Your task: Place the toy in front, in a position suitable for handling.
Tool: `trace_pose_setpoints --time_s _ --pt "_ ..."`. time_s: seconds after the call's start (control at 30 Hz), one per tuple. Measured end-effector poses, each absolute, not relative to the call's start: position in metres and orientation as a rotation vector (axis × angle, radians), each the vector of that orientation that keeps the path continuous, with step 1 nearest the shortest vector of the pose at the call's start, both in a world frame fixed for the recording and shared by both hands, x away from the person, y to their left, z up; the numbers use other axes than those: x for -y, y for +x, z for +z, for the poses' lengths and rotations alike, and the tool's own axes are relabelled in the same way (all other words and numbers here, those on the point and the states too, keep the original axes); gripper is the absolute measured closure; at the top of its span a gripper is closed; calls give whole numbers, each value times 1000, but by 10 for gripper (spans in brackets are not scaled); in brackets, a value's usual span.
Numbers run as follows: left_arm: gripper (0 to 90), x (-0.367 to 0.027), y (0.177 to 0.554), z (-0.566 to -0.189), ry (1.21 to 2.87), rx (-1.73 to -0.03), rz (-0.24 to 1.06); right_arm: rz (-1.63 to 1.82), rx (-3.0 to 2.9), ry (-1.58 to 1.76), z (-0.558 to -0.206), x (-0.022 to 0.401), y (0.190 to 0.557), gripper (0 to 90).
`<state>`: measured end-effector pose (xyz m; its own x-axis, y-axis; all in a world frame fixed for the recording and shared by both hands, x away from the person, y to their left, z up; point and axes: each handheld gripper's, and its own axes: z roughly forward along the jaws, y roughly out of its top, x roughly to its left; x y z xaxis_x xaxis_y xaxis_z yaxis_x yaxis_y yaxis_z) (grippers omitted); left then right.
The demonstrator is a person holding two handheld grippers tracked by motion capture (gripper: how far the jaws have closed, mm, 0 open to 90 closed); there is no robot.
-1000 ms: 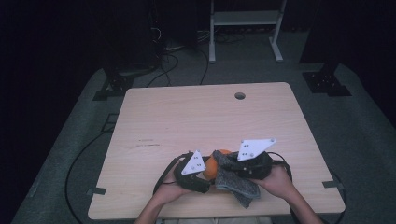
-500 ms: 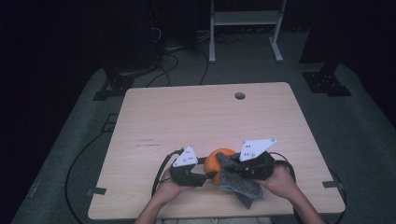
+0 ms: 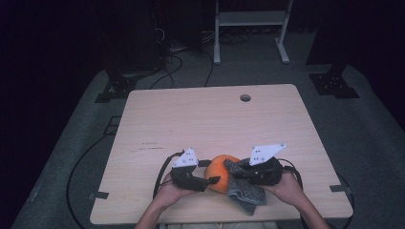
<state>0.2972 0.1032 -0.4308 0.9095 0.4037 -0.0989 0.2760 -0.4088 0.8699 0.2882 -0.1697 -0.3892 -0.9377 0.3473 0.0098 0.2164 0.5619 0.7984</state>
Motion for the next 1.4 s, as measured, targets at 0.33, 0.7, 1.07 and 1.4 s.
trace_pose_setpoints --time_s 0.33,0.7,1.07,1.4 --pt "158 -110 302 -424 1964 -509 76 1380 -2638 527 -396 174 295 772" --pt "151 -115 298 -431 1998 -487 87 1312 -2664 581 -410 188 296 769" --pt "247 -115 295 -440 2045 -540 214 1351 -2684 574 -416 183 294 764" --pt "245 -116 296 -445 1998 -563 190 1414 -2690 495 -410 170 287 766"
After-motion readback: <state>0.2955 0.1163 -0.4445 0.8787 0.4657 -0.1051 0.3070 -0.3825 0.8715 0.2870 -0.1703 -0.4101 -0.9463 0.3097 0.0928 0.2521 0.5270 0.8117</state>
